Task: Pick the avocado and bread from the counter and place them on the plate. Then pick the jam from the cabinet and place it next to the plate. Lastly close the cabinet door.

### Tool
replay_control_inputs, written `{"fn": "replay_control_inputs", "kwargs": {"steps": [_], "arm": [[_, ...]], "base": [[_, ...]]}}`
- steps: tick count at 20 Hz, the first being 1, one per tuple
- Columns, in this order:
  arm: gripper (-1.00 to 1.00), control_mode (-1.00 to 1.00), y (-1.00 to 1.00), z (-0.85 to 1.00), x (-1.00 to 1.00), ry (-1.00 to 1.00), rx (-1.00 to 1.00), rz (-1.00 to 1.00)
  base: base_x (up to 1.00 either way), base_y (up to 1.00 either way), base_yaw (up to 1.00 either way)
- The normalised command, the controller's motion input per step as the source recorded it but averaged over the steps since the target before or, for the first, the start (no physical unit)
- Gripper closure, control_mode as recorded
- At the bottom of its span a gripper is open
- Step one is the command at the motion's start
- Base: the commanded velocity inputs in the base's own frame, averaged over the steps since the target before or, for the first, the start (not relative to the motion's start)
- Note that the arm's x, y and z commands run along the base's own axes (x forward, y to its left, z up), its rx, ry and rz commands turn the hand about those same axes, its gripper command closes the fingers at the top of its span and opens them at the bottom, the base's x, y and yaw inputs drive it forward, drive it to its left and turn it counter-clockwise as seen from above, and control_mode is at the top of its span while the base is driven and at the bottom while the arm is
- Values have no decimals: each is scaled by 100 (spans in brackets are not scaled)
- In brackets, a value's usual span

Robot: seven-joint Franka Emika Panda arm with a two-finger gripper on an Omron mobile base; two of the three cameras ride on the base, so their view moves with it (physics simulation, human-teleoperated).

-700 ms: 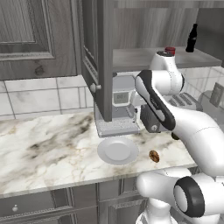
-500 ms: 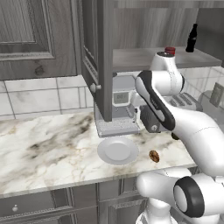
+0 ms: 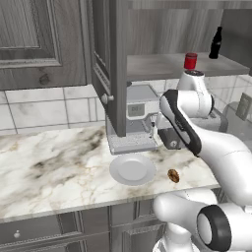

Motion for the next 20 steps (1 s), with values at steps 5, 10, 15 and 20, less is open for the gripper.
{"fn": "replay_control_inputs", "kwargs": {"steps": [5,10,15,20], "arm": [[-100,-100,-7,-50,-1,14,0,-1],[-100,-100,0,-59,0,22,0,0],[-100,-100,-4,-72,0,25,0,0],[-100,-100,-13,-68,0,19,0,0]], "base": [[0,0,0],[0,0,0],[0,0,0],[0,0,0]]}}
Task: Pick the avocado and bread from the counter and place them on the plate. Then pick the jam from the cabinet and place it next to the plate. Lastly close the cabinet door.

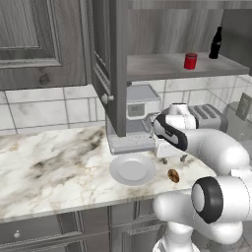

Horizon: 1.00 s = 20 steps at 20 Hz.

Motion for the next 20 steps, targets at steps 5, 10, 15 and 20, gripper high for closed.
{"fn": "replay_control_inputs", "kwargs": {"steps": [5,10,15,20], "arm": [[-100,-100,-10,-38,0,3,1,0],[-100,-100,0,-24,0,0,0,0],[-100,-100,0,-20,0,0,0,0],[-100,-100,0,-20,0,0,0,0]], "base": [[0,0,0],[0,0,0],[0,0,0],[0,0,0]]}}
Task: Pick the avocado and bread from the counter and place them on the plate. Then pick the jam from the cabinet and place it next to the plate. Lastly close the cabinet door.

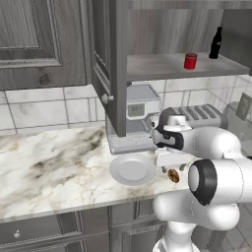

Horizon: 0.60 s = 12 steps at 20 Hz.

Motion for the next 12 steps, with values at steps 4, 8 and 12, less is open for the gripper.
{"fn": "replay_control_inputs", "kwargs": {"steps": [4,8,12], "arm": [[-100,-100,0,-19,0,0,0,0],[-100,-100,0,-24,0,0,0,0],[-100,-100,0,-25,0,0,0,0]], "base": [[0,0,0],[0,0,0],[0,0,0]]}}
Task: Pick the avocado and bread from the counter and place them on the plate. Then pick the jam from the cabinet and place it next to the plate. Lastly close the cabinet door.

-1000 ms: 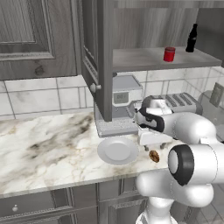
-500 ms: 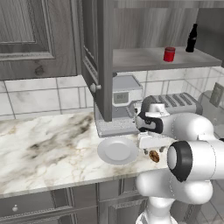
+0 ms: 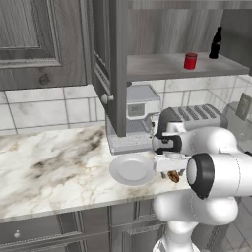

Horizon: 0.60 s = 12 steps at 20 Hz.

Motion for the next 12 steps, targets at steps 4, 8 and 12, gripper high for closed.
{"fn": "replay_control_inputs", "kwargs": {"steps": [4,8,12], "arm": [[100,-100,0,-15,0,0,0,0],[100,-100,0,0,0,0,0,0],[100,-100,0,17,0,-4,3,0]], "base": [[0,0,0],[0,0,0],[0,0,0]]}}
